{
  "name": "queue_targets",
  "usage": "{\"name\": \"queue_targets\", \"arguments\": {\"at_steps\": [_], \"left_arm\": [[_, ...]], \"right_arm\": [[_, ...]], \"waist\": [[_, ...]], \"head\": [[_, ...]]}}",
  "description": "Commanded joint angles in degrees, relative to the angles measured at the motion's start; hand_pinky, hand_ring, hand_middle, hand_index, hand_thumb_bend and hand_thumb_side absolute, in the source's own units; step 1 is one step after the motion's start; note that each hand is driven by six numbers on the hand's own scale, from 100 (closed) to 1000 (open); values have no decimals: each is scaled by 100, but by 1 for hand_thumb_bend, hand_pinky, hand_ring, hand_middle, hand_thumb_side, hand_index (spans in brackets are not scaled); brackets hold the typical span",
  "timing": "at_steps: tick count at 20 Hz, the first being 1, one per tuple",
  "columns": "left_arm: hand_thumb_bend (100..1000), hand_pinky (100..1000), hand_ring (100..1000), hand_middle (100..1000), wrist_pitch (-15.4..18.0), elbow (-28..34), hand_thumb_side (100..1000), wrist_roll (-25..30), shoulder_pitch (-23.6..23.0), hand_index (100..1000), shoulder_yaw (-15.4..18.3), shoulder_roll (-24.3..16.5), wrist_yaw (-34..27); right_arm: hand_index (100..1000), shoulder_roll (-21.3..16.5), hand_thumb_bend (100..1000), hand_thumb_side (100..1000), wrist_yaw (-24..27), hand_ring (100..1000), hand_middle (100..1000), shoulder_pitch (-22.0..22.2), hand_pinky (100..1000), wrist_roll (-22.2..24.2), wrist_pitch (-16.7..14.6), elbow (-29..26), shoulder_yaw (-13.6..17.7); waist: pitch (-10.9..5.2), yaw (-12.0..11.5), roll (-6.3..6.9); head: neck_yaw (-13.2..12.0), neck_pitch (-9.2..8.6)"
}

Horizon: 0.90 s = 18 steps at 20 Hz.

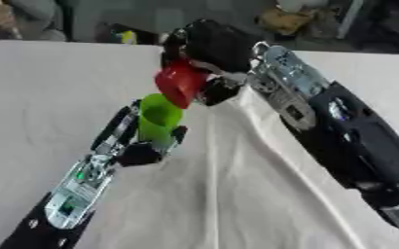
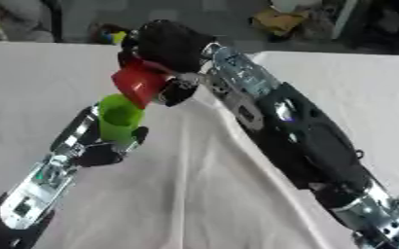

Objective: Pour the contents of one cup into another cup.

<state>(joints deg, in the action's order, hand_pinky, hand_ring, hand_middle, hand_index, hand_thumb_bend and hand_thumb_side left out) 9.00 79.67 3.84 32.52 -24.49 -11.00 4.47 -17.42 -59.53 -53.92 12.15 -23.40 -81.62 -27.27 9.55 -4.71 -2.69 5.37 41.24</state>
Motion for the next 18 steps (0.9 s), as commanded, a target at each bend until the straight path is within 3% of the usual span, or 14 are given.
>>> {"name": "queue_targets", "arguments": {"at_steps": [1, 10, 14, 18], "left_arm": [[100, 100, 352, 302, 8, 91, 283, 0, 107, 648, -4, -8, -5], [100, 100, 352, 304, 4, 86, 286, -32, 107, 650, 14, -16, 15], [100, 100, 351, 306, 16, 51, 287, -65, 95, 650, 37, -25, 62], [100, 100, 351, 306, 48, -8, 289, -108, 74, 650, 72, -37, 134]], "right_arm": [[490, -50, 100, 128, -179, 430, 395, -127, 502, -34, -74, -135, 23], [474, -8, 100, 103, 24, 396, 367, -63, 496, -197, 112, -38, 108], [437, 31, 100, 100, 624, 343, 309, 39, 485, -387, 549, 55, 260], [417, -39, 100, 100, 1547, 319, 284, 185, 477, -598, 1101, -75, 437]], "waist": [[-115, -8, 11], [-112, -8, 21], [-101, 12, 36], [-87, 48, 55]], "head": [[-16, 7], [-44, -9], [-65, -17], [-99, -29]]}}
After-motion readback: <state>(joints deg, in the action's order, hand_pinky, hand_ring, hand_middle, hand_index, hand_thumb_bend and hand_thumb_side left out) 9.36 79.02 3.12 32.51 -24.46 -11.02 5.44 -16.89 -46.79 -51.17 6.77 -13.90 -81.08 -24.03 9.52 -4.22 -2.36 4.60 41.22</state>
